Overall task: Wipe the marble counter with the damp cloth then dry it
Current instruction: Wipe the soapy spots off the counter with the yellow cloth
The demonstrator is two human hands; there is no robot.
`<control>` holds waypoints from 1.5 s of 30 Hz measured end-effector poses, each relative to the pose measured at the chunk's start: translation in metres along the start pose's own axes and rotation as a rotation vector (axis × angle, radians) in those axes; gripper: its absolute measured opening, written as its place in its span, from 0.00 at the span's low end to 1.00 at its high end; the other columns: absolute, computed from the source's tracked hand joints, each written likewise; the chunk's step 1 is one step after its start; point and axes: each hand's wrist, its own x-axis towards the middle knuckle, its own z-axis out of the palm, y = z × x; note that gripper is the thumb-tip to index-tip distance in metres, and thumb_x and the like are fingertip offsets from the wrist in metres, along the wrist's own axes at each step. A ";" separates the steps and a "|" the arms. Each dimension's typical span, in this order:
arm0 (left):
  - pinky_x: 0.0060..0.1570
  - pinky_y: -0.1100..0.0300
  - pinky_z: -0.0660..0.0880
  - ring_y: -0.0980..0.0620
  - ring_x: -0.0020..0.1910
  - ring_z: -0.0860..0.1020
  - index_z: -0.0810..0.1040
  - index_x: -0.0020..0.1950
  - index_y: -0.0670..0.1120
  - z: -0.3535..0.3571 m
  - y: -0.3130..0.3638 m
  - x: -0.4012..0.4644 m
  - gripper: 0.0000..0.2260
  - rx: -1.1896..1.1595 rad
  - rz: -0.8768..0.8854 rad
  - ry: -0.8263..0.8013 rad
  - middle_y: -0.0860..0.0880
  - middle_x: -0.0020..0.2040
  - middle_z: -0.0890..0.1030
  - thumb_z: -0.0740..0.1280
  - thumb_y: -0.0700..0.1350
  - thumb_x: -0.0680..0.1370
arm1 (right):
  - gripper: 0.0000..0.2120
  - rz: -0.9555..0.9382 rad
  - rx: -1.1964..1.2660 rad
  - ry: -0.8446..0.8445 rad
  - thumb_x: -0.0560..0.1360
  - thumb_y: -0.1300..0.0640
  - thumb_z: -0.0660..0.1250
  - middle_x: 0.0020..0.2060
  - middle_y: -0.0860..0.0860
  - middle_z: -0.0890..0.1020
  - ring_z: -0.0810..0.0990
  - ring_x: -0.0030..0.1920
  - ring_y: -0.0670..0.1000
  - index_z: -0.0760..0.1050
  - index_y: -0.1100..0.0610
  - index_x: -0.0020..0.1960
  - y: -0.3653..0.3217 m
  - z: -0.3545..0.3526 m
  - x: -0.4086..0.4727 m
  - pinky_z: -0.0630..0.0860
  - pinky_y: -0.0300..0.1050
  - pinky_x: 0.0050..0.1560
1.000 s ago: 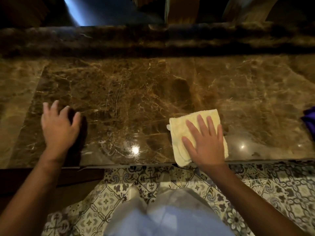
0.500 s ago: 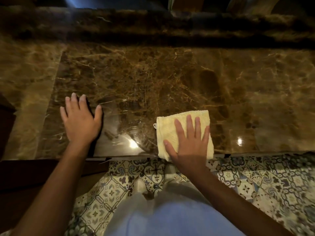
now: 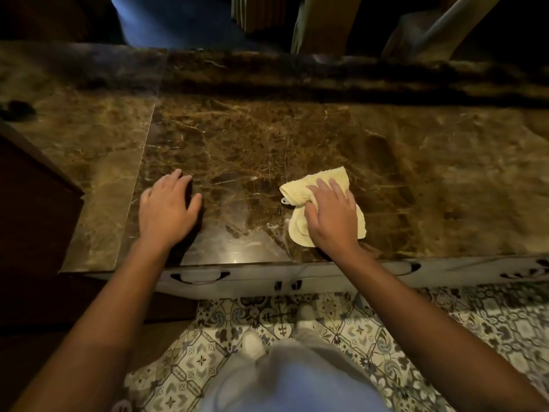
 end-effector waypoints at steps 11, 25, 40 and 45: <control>0.79 0.42 0.57 0.44 0.82 0.61 0.70 0.78 0.46 0.008 -0.008 -0.014 0.23 -0.072 0.018 0.070 0.44 0.81 0.67 0.62 0.53 0.84 | 0.27 0.001 -0.056 0.077 0.85 0.42 0.46 0.80 0.55 0.65 0.55 0.82 0.61 0.62 0.48 0.80 -0.065 0.038 -0.059 0.52 0.69 0.78; 0.77 0.42 0.59 0.44 0.81 0.63 0.72 0.75 0.46 0.012 -0.008 -0.011 0.23 -0.100 -0.007 0.118 0.45 0.79 0.69 0.64 0.53 0.82 | 0.33 0.002 -0.198 -0.007 0.83 0.37 0.51 0.83 0.60 0.54 0.49 0.82 0.65 0.56 0.52 0.83 -0.091 0.054 0.068 0.49 0.72 0.77; 0.78 0.43 0.58 0.45 0.81 0.62 0.72 0.76 0.47 0.006 -0.003 -0.014 0.23 -0.086 -0.021 0.089 0.46 0.80 0.69 0.63 0.54 0.83 | 0.21 -0.117 -0.067 0.002 0.82 0.48 0.59 0.75 0.51 0.73 0.64 0.79 0.58 0.72 0.51 0.73 -0.056 0.037 0.167 0.56 0.64 0.77; 0.78 0.42 0.58 0.44 0.81 0.62 0.71 0.77 0.47 0.004 0.001 -0.014 0.23 -0.088 -0.031 0.070 0.45 0.80 0.68 0.64 0.52 0.83 | 0.19 -0.259 0.090 -0.015 0.75 0.55 0.67 0.67 0.53 0.80 0.73 0.73 0.57 0.80 0.55 0.65 -0.031 0.017 0.066 0.65 0.62 0.73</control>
